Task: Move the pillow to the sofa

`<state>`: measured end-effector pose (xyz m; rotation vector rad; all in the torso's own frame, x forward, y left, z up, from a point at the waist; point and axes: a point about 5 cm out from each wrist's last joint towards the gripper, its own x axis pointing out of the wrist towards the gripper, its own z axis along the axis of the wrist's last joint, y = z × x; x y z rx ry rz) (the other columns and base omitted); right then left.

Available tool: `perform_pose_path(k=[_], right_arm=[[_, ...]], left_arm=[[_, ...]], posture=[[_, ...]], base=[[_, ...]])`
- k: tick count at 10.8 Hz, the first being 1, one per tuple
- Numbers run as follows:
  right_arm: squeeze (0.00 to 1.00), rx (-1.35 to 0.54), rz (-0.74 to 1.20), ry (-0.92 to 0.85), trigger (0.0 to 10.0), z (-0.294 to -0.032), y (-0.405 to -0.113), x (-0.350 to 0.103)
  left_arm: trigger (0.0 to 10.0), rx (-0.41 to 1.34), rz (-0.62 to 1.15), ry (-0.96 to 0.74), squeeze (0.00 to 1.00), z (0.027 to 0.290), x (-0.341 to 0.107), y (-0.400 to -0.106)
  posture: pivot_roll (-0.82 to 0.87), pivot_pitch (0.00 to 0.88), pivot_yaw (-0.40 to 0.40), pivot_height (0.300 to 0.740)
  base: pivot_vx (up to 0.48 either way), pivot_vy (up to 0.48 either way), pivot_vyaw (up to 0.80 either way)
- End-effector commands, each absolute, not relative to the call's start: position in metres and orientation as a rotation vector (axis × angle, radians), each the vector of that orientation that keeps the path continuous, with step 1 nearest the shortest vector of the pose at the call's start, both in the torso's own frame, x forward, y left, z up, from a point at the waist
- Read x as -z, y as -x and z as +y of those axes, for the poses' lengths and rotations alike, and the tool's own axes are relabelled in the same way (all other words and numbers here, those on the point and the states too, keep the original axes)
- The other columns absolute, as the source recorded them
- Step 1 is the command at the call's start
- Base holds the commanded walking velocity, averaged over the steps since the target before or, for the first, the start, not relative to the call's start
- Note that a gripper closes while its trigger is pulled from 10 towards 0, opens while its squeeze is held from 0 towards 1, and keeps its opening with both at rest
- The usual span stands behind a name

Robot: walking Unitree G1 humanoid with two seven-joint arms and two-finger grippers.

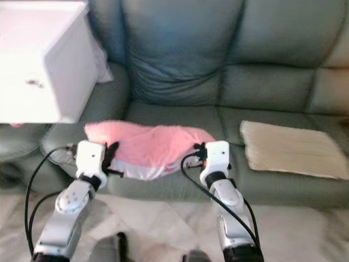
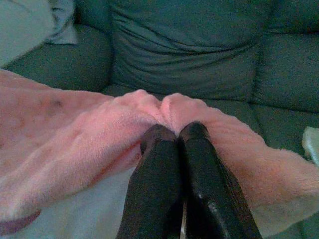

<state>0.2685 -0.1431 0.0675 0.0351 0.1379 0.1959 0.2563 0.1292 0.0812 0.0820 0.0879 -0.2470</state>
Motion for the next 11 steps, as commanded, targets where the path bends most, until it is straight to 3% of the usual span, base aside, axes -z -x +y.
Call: perform_pose_path(k=[1,11], right_arm=[[0.00,-0.198,0.123,-0.040,10.0,-0.1424,-0.2698,-0.0704],[0.00,-0.217,0.111,-0.020,10.0,-0.1414,-0.2715,-0.0725]], left_arm=[[10.0,0.258,0.070,-0.076,0.00,0.1274,-0.0850,-0.2566],[10.0,0.265,0.074,-0.072,0.00,0.1247,-0.0838,-0.2588]], posture=[[0.01,0.113,-0.062,0.740],[0.00,0.109,-0.066,0.740]], base=[[0.319,0.000,0.00],[0.345,0.000,0.00]])
